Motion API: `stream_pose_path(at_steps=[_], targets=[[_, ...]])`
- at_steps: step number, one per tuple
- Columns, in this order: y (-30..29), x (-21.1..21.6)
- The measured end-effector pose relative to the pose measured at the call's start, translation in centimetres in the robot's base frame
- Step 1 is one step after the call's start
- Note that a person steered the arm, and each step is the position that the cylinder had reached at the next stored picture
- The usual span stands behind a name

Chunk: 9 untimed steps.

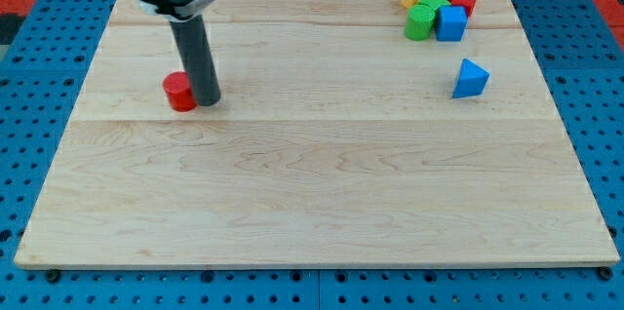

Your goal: Slide blue triangle to left

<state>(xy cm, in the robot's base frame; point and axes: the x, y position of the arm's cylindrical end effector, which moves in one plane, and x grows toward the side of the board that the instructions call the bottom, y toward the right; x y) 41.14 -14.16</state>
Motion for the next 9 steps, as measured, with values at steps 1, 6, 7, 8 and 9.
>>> stream_pose_path(at_steps=[1, 6, 7, 8, 9], targets=[[-2.6, 0.0], [17.0, 5.0], [25.8, 6.3], [30.6, 6.3], [35.6, 4.5]])
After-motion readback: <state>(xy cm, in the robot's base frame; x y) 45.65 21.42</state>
